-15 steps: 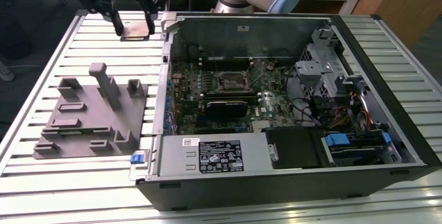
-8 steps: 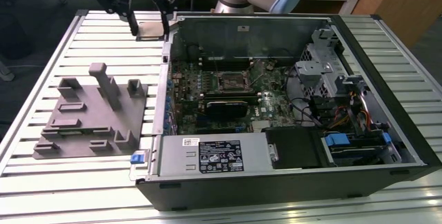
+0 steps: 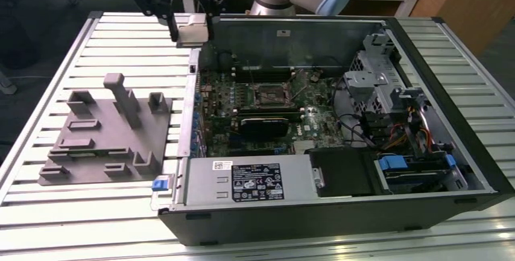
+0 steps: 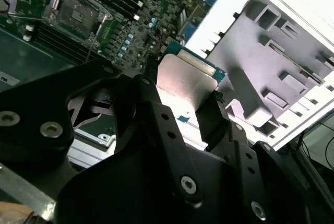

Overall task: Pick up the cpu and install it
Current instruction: 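Pick up the cpu and move it towards the insertion slot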

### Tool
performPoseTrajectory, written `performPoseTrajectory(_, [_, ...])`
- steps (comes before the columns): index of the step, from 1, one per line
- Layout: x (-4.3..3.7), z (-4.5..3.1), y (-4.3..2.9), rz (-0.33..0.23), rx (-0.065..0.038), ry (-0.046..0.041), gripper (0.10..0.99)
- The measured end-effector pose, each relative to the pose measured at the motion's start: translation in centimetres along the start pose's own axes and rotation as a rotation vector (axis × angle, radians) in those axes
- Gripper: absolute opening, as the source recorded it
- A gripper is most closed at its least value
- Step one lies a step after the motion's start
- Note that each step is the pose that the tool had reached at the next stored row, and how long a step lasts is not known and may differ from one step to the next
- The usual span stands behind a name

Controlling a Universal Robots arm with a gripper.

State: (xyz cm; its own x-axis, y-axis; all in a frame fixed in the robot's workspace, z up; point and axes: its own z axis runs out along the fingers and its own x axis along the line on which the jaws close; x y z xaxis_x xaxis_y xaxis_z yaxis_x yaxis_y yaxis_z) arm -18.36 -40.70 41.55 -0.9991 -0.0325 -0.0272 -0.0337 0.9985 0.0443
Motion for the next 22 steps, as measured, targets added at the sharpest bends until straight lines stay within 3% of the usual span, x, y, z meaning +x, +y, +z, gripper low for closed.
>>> performPoseTrajectory(22, [-5.99,0.16,-0.20,0.000,0.000,0.0000,0.541])
